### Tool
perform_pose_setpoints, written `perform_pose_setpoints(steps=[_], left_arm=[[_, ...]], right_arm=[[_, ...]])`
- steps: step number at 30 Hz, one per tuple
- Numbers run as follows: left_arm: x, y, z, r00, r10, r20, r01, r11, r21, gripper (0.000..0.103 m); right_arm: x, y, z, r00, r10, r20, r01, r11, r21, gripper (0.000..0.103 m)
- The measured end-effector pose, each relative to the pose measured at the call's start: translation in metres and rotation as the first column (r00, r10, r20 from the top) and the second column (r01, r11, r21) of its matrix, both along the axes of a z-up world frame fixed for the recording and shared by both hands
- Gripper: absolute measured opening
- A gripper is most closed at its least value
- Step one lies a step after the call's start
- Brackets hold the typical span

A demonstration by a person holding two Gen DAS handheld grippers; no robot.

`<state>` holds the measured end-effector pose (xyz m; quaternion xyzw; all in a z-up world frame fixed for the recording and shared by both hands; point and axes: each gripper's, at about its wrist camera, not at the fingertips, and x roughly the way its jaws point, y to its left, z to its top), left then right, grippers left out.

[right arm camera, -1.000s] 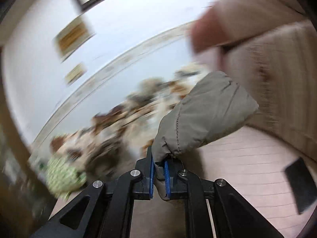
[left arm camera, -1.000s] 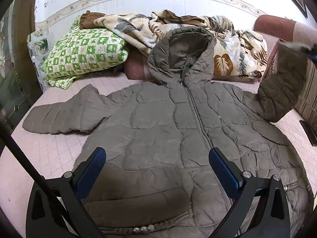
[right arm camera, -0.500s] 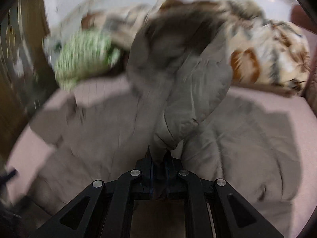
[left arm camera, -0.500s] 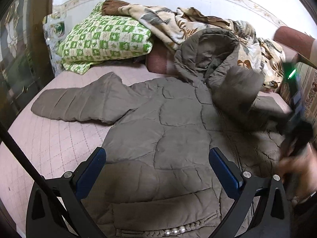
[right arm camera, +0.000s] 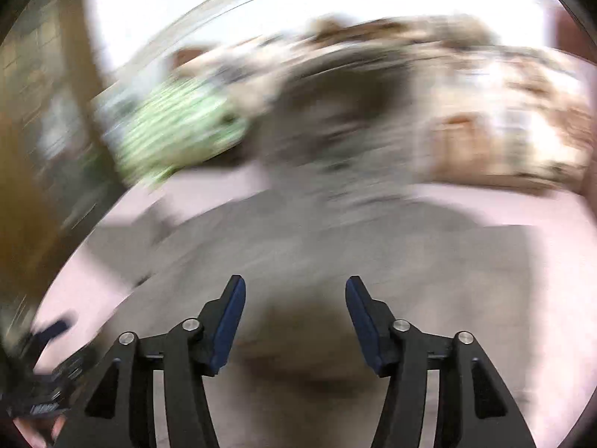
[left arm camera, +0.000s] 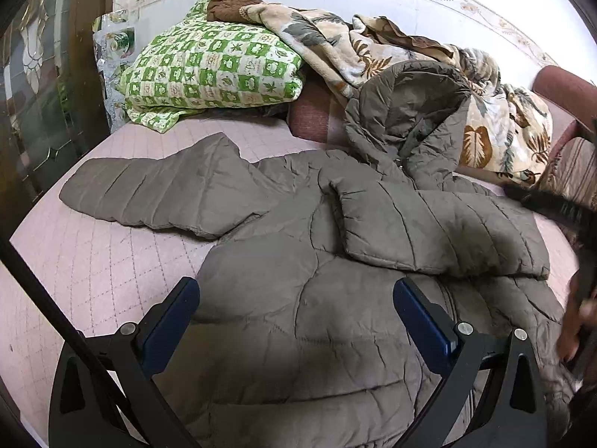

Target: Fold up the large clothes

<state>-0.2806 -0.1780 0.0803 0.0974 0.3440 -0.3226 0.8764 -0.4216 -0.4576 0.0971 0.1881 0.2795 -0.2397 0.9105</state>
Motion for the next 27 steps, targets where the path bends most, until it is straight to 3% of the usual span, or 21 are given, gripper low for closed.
perform_pose_setpoints(steps=[1, 3, 5, 7, 11, 13, 15, 17, 18, 19, 22, 24, 27], left_arm=[[0.001, -0.003, -0.001, 1.0, 0.006, 0.004, -0.006, 1.0, 0.007, 0.103], [0.006, -0.008, -0.002, 1.0, 0.014, 0.0, -0.014, 1.0, 0.013, 0.103], [0.013, -0.018, -0.003, 1.0, 0.007, -0.022, -0.007, 1.0, 0.013, 0.103], [0.021, -0.031, -0.006, 0.999, 0.005, -0.045, -0.004, 1.0, 0.019, 0.103], [0.032, -0.061, -0.013, 0.998, -0.006, -0.059, 0.008, 0.999, 0.039, 0.103], [0.038, -0.076, -0.02, 0.999, 0.008, -0.04, -0.005, 0.997, 0.071, 0.103], [0.046, -0.088, -0.031, 0.999, 0.006, -0.045, -0.001, 0.992, 0.123, 0.103], [0.057, -0.1, -0.05, 0.998, 0.045, -0.038, -0.034, 0.968, 0.247, 0.103], [0.061, -0.101, -0.057, 0.997, 0.036, -0.065, -0.018, 0.965, 0.261, 0.103], [0.064, -0.1, -0.06, 0.995, 0.028, -0.094, -0.004, 0.968, 0.251, 0.103], [0.069, -0.094, -0.058, 0.99, 0.032, -0.135, -0.003, 0.976, 0.216, 0.103], [0.069, -0.089, -0.05, 0.993, 0.052, -0.11, -0.031, 0.982, 0.186, 0.103], [0.066, -0.087, -0.045, 0.996, 0.051, -0.079, -0.036, 0.984, 0.172, 0.103]], right_arm=[[-0.019, -0.025, -0.001, 0.992, -0.127, -0.006, 0.127, 0.992, -0.005, 0.06], [-0.043, -0.06, -0.009, 0.96, -0.277, -0.034, 0.278, 0.961, 0.005, 0.058], [-0.068, -0.093, -0.03, 0.925, -0.374, -0.071, 0.379, 0.922, 0.075, 0.03], [-0.079, -0.111, -0.05, 0.909, -0.404, -0.1, 0.416, 0.896, 0.153, 0.029], [-0.047, -0.11, -0.085, 0.921, -0.312, -0.236, 0.353, 0.922, 0.159, 0.03], [-0.027, -0.093, -0.091, 0.898, -0.284, -0.337, 0.312, 0.95, 0.031, 0.03], [-0.016, -0.087, -0.09, 0.875, -0.296, -0.384, 0.302, 0.952, -0.045, 0.03], [-0.022, -0.088, -0.083, 0.876, -0.312, -0.367, 0.32, 0.947, -0.042, 0.03], [-0.026, -0.086, -0.075, 0.881, -0.322, -0.347, 0.327, 0.944, -0.045, 0.03], [-0.029, -0.081, -0.064, 0.895, -0.32, -0.31, 0.321, 0.946, -0.052, 0.031], [-0.028, -0.062, -0.04, 0.927, -0.284, -0.246, 0.269, 0.958, -0.096, 0.051], [-0.018, -0.051, -0.038, 0.961, -0.195, -0.195, 0.192, 0.981, -0.032, 0.053], [-0.001, -0.043, -0.059, 0.966, -0.117, -0.229, 0.128, 0.991, 0.037, 0.053]])
